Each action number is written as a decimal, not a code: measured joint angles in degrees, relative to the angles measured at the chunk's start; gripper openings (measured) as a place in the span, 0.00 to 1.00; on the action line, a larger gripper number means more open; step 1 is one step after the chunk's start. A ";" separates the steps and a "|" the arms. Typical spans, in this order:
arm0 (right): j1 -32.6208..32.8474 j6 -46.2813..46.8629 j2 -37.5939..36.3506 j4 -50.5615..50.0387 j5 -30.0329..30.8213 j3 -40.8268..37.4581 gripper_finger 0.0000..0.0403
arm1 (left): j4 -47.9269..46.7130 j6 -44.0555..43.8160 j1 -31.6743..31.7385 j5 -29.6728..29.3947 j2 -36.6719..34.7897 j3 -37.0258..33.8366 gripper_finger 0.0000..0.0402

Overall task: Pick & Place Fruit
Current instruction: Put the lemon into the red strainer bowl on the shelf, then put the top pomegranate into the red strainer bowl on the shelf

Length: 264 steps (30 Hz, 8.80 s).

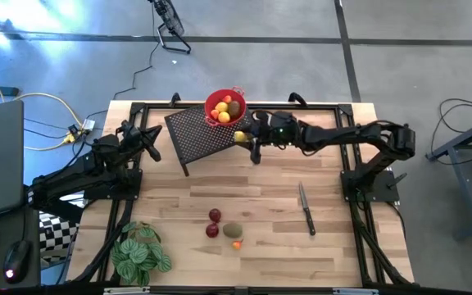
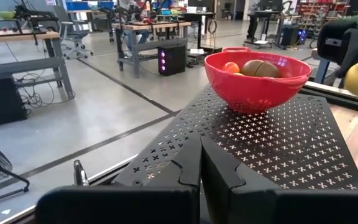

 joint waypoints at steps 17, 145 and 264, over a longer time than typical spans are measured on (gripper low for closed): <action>-1.75 -9.07 0.59 -5.75 -3.38 14.51 0.49 | -0.02 -1.42 0.00 -0.02 0.00 0.00 0.00; -11.26 9.69 -25.86 -13.47 -4.96 -13.85 0.01 | -0.02 -10.33 0.02 0.42 0.00 0.00 0.00; -31.25 -0.04 -49.86 -12.50 -21.70 -35.50 0.01 | -35.93 -76.22 -37.88 17.09 90.01 61.22 0.00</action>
